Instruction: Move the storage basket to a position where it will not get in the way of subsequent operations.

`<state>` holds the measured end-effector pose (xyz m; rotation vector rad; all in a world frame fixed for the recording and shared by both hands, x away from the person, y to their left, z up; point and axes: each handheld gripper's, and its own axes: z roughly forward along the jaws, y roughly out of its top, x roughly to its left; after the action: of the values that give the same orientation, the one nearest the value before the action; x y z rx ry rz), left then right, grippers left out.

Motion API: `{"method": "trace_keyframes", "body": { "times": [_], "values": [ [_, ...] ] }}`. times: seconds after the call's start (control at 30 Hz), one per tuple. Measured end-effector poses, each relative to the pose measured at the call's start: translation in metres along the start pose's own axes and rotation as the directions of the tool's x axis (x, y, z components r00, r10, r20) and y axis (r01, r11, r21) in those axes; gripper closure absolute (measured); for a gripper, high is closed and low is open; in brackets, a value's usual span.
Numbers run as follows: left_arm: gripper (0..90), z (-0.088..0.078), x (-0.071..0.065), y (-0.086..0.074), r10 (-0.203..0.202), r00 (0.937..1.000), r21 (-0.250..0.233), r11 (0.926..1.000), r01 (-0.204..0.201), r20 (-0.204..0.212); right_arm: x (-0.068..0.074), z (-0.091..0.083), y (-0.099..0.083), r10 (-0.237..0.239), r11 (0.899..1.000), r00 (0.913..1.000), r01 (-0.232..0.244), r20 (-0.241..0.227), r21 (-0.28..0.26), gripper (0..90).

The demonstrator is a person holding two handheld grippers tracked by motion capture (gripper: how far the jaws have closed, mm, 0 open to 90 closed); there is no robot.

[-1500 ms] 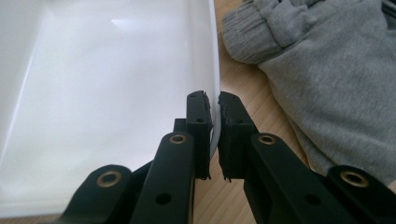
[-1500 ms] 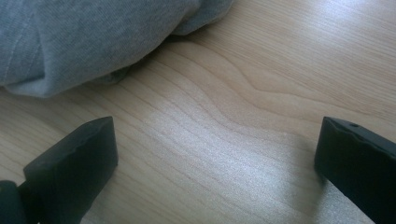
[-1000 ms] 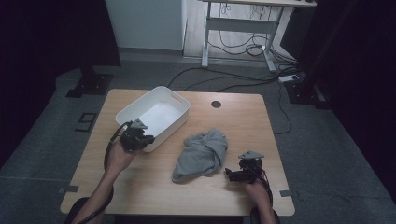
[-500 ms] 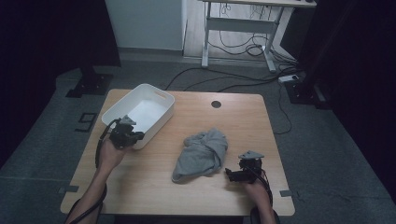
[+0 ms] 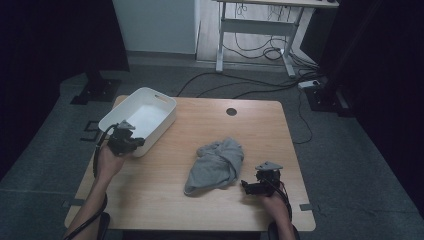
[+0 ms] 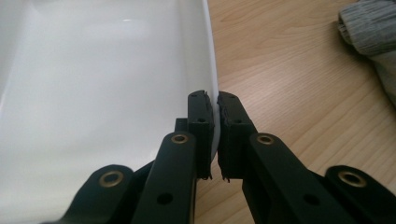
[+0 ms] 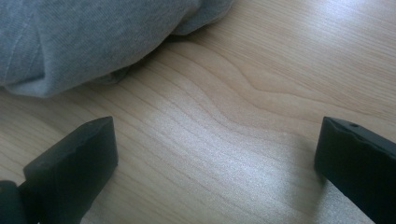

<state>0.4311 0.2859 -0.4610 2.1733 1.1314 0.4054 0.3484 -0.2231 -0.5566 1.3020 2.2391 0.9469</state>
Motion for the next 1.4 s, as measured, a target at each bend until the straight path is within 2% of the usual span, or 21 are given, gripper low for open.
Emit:
{"method": "trace_keyframes", "body": {
  "times": [0.33, 0.67, 0.73, 0.77, 0.8, 0.83, 1.0, 1.03, 1.13, 1.17, 1.23, 1.27, 1.3, 1.33, 1.37, 1.4],
  "values": [
    [83.8, -0.005, 0.024, -0.003, -0.040, 0.9991, 0.009, 0.9992, 0.040, -0.012, 0.000, 0.000, 0.000, -0.002, 1.000, 1.0000, 0.002, 0.000, -0.002, 0.0],
    [81.3, -0.004, 0.023, -0.002, -0.047, 0.9987, 0.008, 0.9989, 0.047, -0.023, 0.000, 0.000, 0.000, -0.001, 1.000, 1.0000, 0.001, 0.000, -0.002, 0.0],
    [75.2, -0.004, 0.021, -0.002, -0.048, 0.9987, 0.005, 0.9988, 0.048, -0.014, 0.000, 0.000, 0.000, -0.002, 1.000, 1.0000, 0.002, 0.000, -0.001, 0.0],
    [75.2, -0.004, 0.020, -0.002, -0.047, 0.9988, -0.002, 0.9989, 0.047, -0.014, 0.000, 0.000, 0.000, -0.002, 1.000, 1.0000, 0.002, 0.000, -0.001, 0.0],
    [66.3, -0.005, 0.018, -0.002, -0.046, 0.9988, -0.018, 0.9988, 0.046, -0.015, 0.000, 0.000, 0.000, -0.002, 1.000, 1.0000, 0.002, 0.000, -0.001, 0.0],
    [61.2, -0.006, 0.015, -0.002, -0.044, 0.9990, -0.028, 0.9987, 0.043, -0.014, 0.000, 0.000, 0.000, -0.002, 1.000, 1.0000, 0.002, 0.000, -0.001, 0.0],
    [40.4, -0.008, 0.006, -0.002, -0.018, 0.9994, -0.050, 0.9986, 0.016, -0.031, 0.000, 0.000, 0.000, 0.000, 1.000, 1.0000, 0.000, 0.000, 0.000, 0.0],
    [38.2, -0.009, 0.000, -0.001, -0.004, 0.9996, -0.060, 0.9982, 0.002, -0.029, 0.000, 0.000, 0.000, 0.000, 1.000, 1.0000, 0.000, 0.000, 0.000, 0.0],
    [35.0, -0.011, -0.005, -0.001, -0.001, 0.9999, -0.075, 0.9972, 0.000, -0.017, 0.000, 0.000, 0.000, -0.001, 1.000, 1.0000, 0.001, 0.000, 0.000, 0.0],
    [29.0, -0.012, -0.014, -0.001, 0.010, 0.9998, -0.097, 0.9952, -0.012, -0.018, 0.000, 0.000, 0.000, -0.001, 1.000, 1.0000, 0.001, 0.000, 0.000, 0.0],
    [23.9, -0.013, -0.023, 0.000, 0.025, 0.9993, -0.109, 0.9937, -0.028, -0.029, 0.000, 0.000, 0.000, -0.001, 1.000, 1.0000, 0.001, 0.000, 0.000, 0.0],
    [21.6, -0.013, -0.023, 0.000, 0.025, 0.9993, -0.109, 0.9937, -0.028, -0.029, 0.000, 0.000, 0.000, -0.001, 1.000, 1.0000, 0.001, 0.000, 0.000, 0.0],
    [21.6, -0.013, -0.027, 0.000, 0.034, 0.9989, -0.118, 0.9923, -0.038, -0.032, 0.000, 0.000, 0.000, -0.001, 1.000, 1.0000, 0.001, 0.000, 0.000, 0.0],
    [19.1, -0.014, -0.030, 0.000, 0.042, 0.9988, -0.122, 0.9915, -0.045, -0.026, 0.000, 0.000, 0.000, -0.001, 1.000, 1.0000, 0.001, 0.000, 0.000, 0.0],
    [13.3, -0.011, -0.039, -0.002, 0.051, 0.9987, -0.125, 0.9909, -0.051, -0.002, 0.000, 0.000, 0.000, -0.001, 1.000, 1.0000, 0.001, 0.000, 0.000, 0.0],
    [12.7, -0.011, -0.039, -0.002, 0.051, 0.9987, -0.125, 0.9909, -0.051, -0.002, 0.000, 0.000, 0.000, 0.000, 1.000, 1.0000, 0.000, 0.000, 0.000, 0.0]
  ]
}}
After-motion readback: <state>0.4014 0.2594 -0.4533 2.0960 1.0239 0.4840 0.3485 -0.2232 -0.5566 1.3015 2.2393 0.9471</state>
